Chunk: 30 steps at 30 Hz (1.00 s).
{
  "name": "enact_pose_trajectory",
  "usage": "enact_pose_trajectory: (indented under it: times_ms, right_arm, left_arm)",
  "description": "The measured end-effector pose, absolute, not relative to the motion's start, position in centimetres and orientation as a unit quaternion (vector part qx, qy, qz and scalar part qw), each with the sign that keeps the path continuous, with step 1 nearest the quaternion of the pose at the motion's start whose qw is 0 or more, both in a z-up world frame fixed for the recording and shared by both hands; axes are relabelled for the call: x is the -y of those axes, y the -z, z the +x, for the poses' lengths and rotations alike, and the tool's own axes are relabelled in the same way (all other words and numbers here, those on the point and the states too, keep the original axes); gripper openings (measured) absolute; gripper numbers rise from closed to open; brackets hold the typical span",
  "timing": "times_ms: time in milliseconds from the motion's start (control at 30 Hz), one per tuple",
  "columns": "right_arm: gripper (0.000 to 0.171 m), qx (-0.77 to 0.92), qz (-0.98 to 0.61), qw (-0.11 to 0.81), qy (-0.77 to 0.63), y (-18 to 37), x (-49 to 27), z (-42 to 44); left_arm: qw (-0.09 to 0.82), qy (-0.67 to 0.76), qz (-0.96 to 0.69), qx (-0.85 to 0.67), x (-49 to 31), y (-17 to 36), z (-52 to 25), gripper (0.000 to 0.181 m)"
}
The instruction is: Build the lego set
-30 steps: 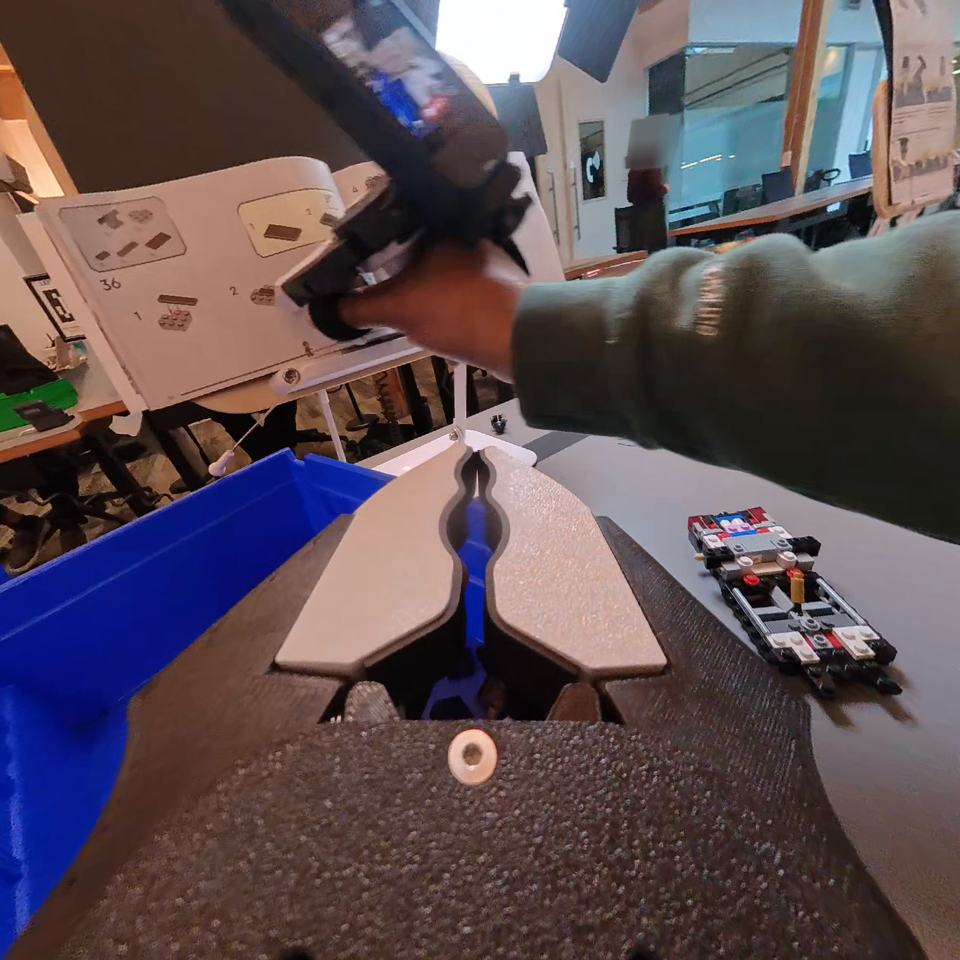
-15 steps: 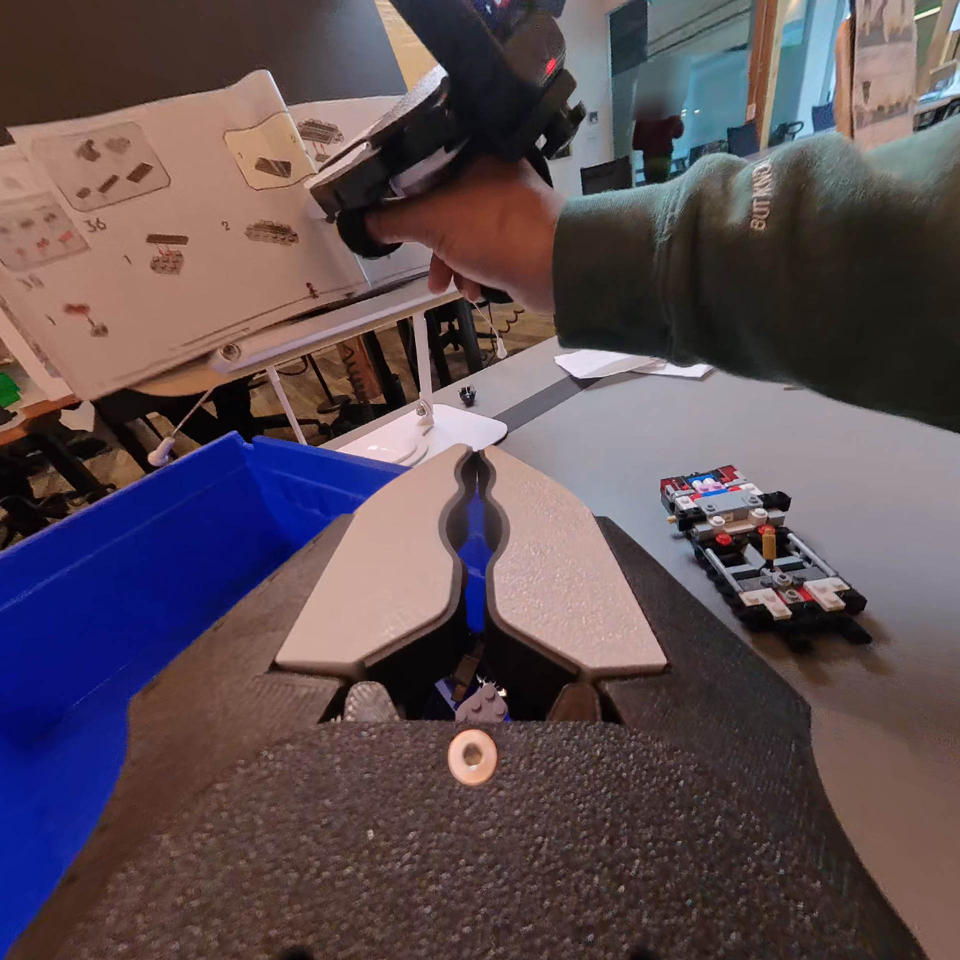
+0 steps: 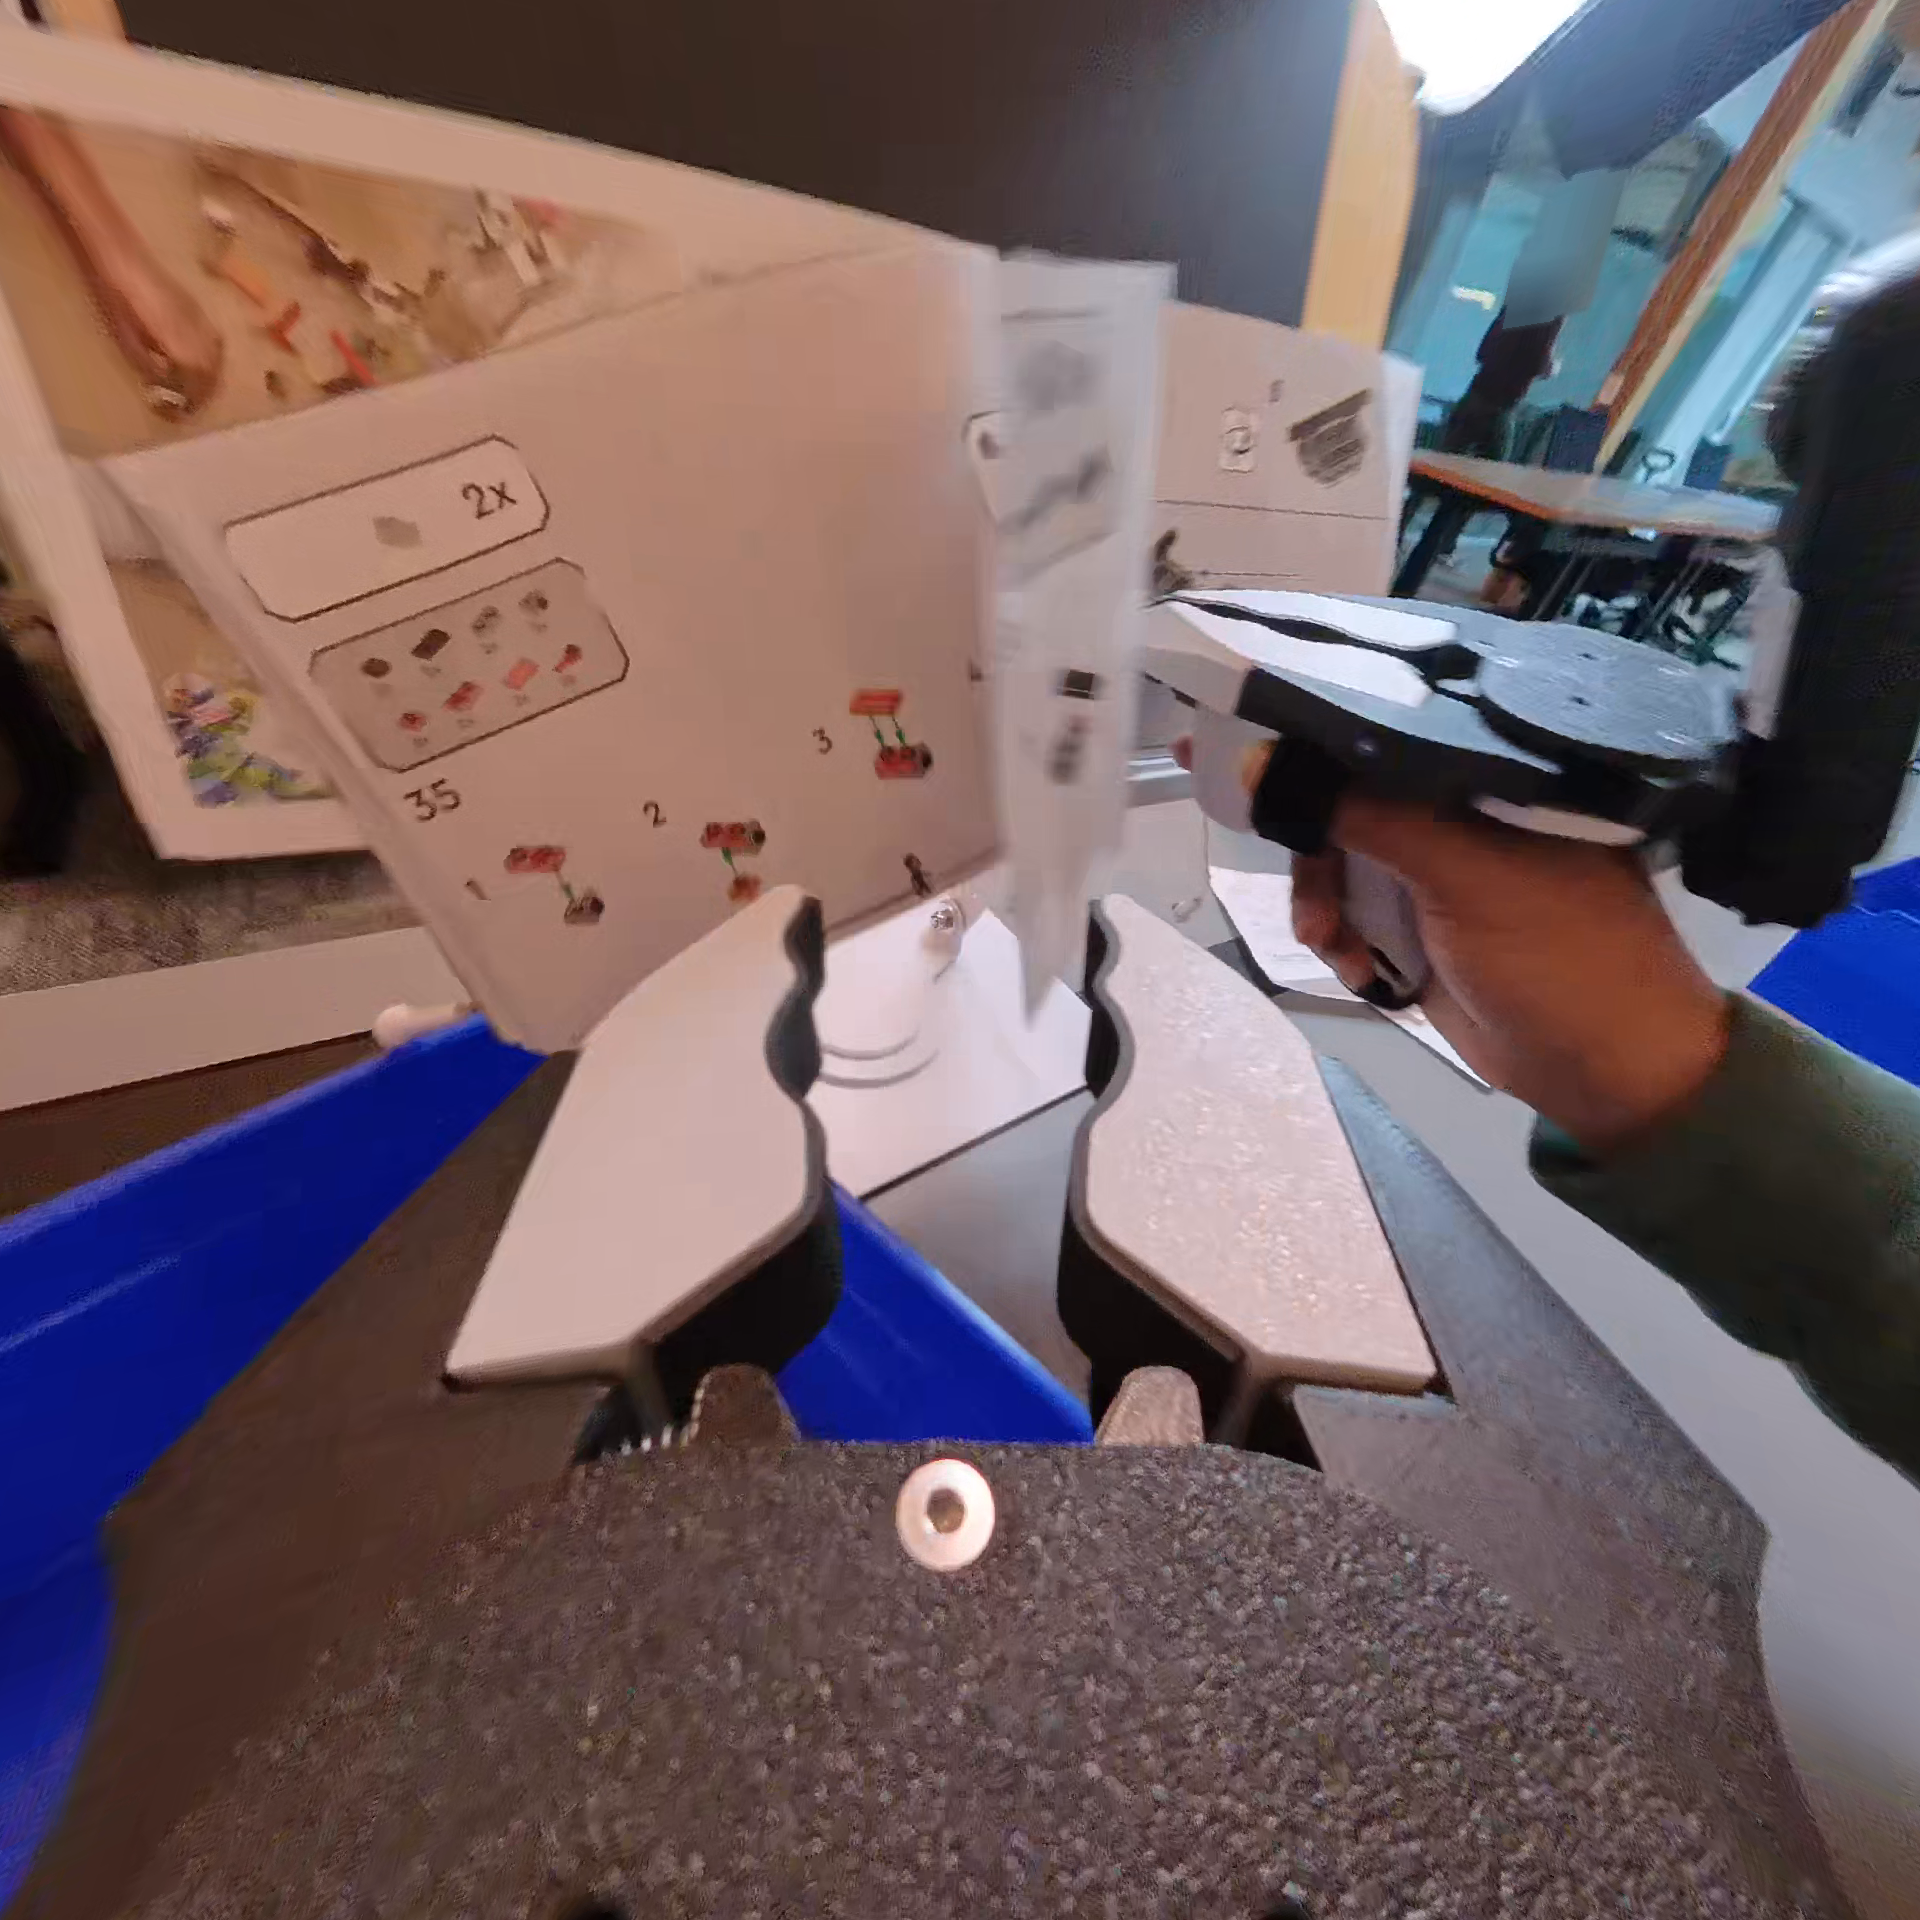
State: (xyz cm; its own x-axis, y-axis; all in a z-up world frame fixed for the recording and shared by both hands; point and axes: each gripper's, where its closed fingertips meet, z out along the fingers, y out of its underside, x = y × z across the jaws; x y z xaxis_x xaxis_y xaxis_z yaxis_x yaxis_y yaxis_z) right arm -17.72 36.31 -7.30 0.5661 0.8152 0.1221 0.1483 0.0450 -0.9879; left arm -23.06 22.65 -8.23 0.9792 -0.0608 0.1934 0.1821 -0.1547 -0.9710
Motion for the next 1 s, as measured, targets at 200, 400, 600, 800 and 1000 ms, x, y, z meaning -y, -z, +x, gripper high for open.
enact_pose_trajectory:
  times_ms: [200, 400, 600, 800, 1000]
  right_arm:
    - [0.000, 0.391, -0.630, 0.597, -0.307, 7.9, -36.3, -17.6]
    - [0.004, 0.424, -0.599, 0.593, -0.331, 7.8, -34.8, -16.1]
    - [0.039, 0.433, -0.537, 0.606, -0.396, 5.4, -30.1, -13.5]
    - [0.077, 0.450, -0.550, 0.605, -0.361, 2.2, -26.3, -12.5]
    - [0.000, 0.423, -0.613, 0.634, -0.207, 3.3, -35.3, -9.1]
  left_arm:
    - [0.640, 0.085, -0.762, -0.039, -27.4, 8.4, -21.7, 0.025]
    - [0.676, 0.058, -0.733, -0.047, -26.4, 7.0, -20.6, 0.000]
    - [0.690, 0.079, -0.716, -0.068, -25.3, 6.0, -18.9, 0.000]
    - [0.677, 0.074, -0.707, -0.194, -27.0, 6.6, -10.4, 0.000]
    - [0.659, 0.067, -0.724, -0.194, -28.1, 7.3, -10.8, 0.011]
